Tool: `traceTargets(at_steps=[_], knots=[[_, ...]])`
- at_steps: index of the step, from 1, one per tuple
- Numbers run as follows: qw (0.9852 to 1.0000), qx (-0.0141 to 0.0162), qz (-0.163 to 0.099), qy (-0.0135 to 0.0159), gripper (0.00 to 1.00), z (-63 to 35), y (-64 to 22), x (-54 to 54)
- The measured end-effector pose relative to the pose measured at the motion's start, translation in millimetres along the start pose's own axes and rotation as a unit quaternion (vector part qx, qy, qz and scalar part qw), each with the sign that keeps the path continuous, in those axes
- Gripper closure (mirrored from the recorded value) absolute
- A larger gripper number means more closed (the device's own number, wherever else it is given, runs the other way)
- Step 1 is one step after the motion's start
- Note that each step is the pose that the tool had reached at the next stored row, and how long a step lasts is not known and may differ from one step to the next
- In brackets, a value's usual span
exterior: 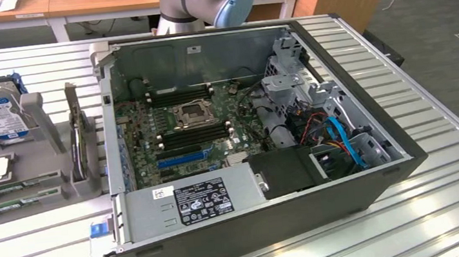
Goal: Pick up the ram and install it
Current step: 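Pick up the ram and move it above insertion slot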
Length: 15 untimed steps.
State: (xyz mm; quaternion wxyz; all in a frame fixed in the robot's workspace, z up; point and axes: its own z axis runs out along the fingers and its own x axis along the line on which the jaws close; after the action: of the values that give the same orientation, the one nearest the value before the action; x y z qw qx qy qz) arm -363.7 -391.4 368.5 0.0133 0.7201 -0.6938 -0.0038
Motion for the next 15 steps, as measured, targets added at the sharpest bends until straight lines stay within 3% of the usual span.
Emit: traceTargets(at_steps=[13,15], knots=[[1.0,0.0003,0.0,-0.0012,0.9,0.1,0.1,0.8],[1.0,0.0007,0.0,-0.0032,0.9,0.1,0.4,1.2]])
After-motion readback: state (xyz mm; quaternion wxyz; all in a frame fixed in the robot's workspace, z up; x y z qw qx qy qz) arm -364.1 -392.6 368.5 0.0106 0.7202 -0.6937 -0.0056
